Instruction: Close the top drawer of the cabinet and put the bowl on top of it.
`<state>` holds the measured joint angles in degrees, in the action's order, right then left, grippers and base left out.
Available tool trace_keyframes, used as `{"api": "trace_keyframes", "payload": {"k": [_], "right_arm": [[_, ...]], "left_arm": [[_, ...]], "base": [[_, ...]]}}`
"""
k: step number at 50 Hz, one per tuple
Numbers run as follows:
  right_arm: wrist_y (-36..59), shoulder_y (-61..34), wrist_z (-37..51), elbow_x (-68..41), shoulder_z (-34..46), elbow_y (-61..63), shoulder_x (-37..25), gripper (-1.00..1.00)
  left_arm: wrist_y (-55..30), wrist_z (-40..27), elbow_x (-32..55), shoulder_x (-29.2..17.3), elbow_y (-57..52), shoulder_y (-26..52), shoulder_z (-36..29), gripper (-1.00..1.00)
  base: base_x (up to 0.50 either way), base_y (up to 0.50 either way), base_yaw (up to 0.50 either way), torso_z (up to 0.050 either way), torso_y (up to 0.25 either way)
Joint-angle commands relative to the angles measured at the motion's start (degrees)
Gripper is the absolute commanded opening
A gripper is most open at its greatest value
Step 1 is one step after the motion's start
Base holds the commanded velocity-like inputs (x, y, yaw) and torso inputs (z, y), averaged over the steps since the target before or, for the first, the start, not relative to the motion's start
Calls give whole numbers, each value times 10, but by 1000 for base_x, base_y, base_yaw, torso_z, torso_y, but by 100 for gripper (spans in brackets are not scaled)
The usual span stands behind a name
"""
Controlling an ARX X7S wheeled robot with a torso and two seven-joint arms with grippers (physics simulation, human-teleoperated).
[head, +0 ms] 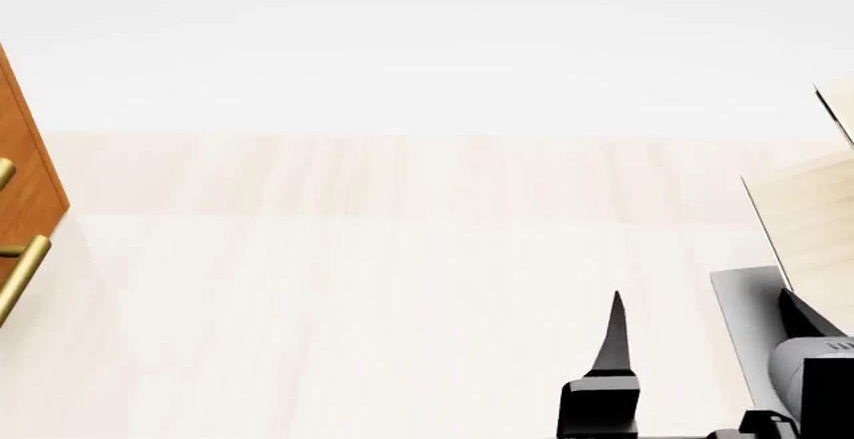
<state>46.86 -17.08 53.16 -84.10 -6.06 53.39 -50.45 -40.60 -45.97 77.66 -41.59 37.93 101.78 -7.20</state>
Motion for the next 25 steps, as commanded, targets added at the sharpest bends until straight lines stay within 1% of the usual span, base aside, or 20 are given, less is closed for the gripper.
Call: {"api": "trace_keyframes", "payload": {"k": [1, 5, 6, 14, 17, 25], "right_arm": [[4, -14, -1, 1, 13, -6, 3, 100], [3, -12, -1, 2, 13, -6, 2, 100], [1, 1, -11, 19, 12, -4, 8, 100], [8, -26, 2, 2, 27, -10, 6, 100], [7, -16, -7, 17, 27, -9, 11, 100], [9, -24, -4, 14, 34, -11, 11, 100]], "left_arm": [[17, -30, 0, -15, -22, -16, 15, -100], [18, -37, -1, -22, -31, -24, 17, -100], [19, -38, -3, -25, -34, -27, 16, -100], [22, -48, -7, -39, -57, -50, 19, -100], [23, -49, -6, -46, -63, -59, 22, -100], [32, -52, 1, -66, -78, -98, 40, -100]], "base": [[0, 0, 0, 0, 0], [0, 0, 0, 0, 0], [0, 0, 0, 0, 0], [0, 0, 0, 0, 0], [0, 0, 0, 0, 0], [0, 0, 0, 0, 1]]}}
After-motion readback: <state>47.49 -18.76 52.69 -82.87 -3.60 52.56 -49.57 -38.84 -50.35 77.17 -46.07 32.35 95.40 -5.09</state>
